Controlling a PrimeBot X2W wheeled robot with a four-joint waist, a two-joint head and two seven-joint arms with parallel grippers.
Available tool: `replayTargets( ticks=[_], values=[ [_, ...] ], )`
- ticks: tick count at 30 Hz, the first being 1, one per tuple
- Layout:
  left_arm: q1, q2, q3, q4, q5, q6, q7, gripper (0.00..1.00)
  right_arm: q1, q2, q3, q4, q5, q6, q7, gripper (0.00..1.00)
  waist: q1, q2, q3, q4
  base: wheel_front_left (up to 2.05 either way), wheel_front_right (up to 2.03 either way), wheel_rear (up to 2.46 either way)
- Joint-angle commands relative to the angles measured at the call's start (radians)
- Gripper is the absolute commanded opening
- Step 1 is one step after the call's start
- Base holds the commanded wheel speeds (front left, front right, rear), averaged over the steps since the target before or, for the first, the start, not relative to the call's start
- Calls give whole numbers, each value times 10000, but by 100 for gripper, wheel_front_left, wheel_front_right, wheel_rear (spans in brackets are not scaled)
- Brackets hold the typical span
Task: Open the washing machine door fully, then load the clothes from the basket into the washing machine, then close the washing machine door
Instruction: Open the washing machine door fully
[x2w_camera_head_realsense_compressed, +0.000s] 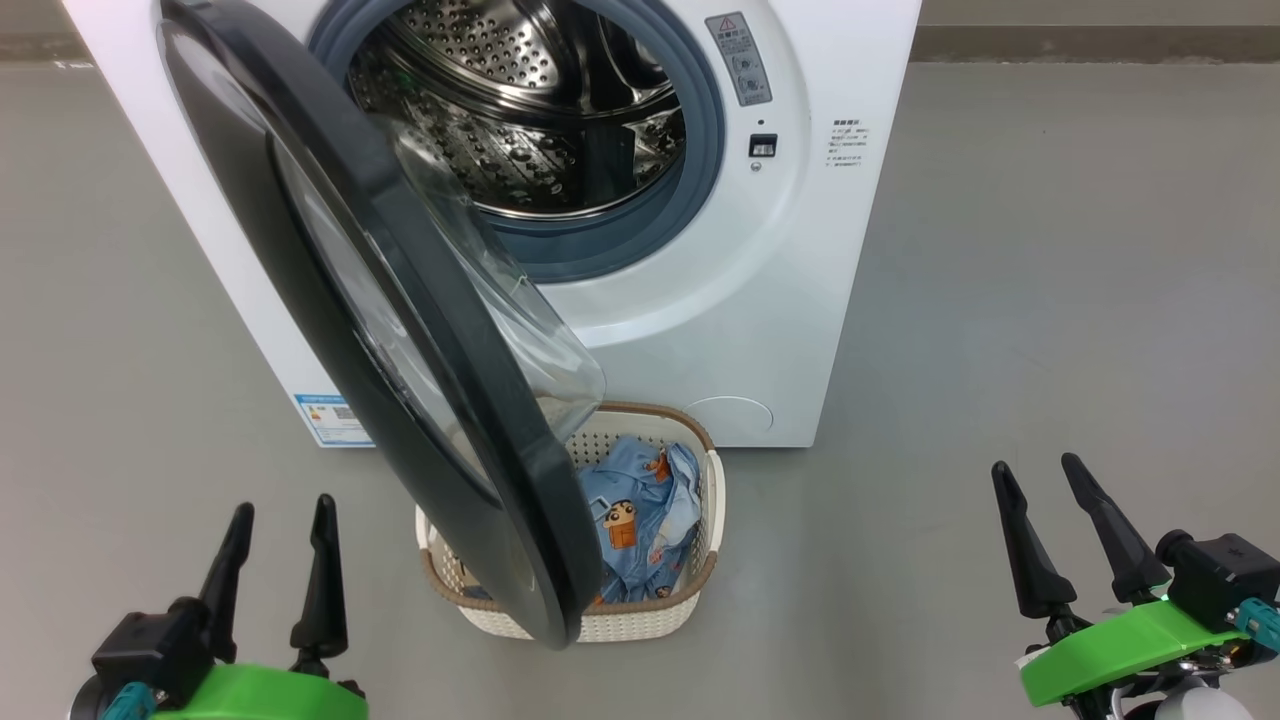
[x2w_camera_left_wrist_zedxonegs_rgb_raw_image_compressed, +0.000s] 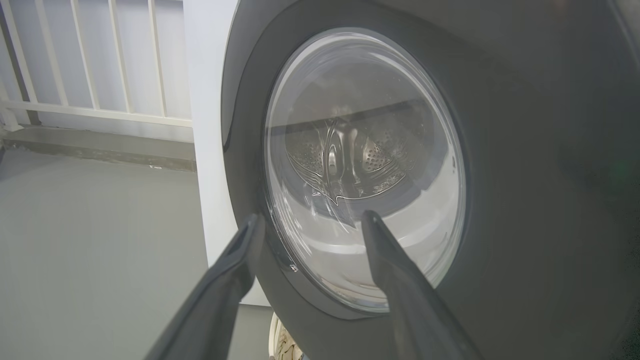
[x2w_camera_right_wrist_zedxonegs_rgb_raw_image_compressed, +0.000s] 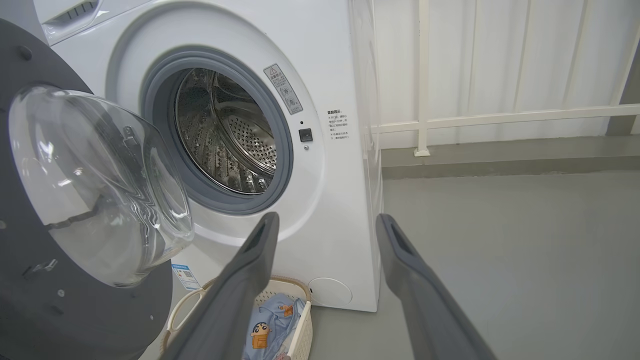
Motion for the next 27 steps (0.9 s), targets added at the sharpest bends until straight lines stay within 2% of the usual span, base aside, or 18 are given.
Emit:
replayTargets(
  ticks=[1,17,18,19,20,21,22,27],
  values=[
    [-276,231,330,-176,33,-25,-63,100,-227,-80,253,-204,-77,16,-120,100,0,0,4,0,0,0,0],
    [-371,274,350,-77,134,-25,-63,100,-377,92,243,-30,-30,16,-120,100,0,0,192,-42,0,0,0],
    [-388,270,344,-107,135,-25,-63,88,-389,103,234,-29,-37,16,-120,100,0,0,206,-42,0,0,0],
    [-412,264,344,-154,127,-25,-63,55,-397,115,223,-31,-45,16,-120,100,0,0,218,-39,0,0,0],
    [-438,256,356,-211,106,-25,-63,38,-403,130,210,-35,-51,16,-120,100,0,0,229,-37,0,0,0],
    [-463,252,368,-274,95,-25,-63,14,-406,149,200,-39,-57,16,-120,100,0,0,239,-36,0,0,0],
    [-492,250,377,-360,93,-25,-63,0,-405,176,193,-39,-51,16,-120,100,0,0,249,-36,0,0,0],
    [-613,249,365,-1087,162,-25,-63,0,-420,256,223,-22,-27,16,-120,100,0,0,265,-59,0,0,0]
  ],
)
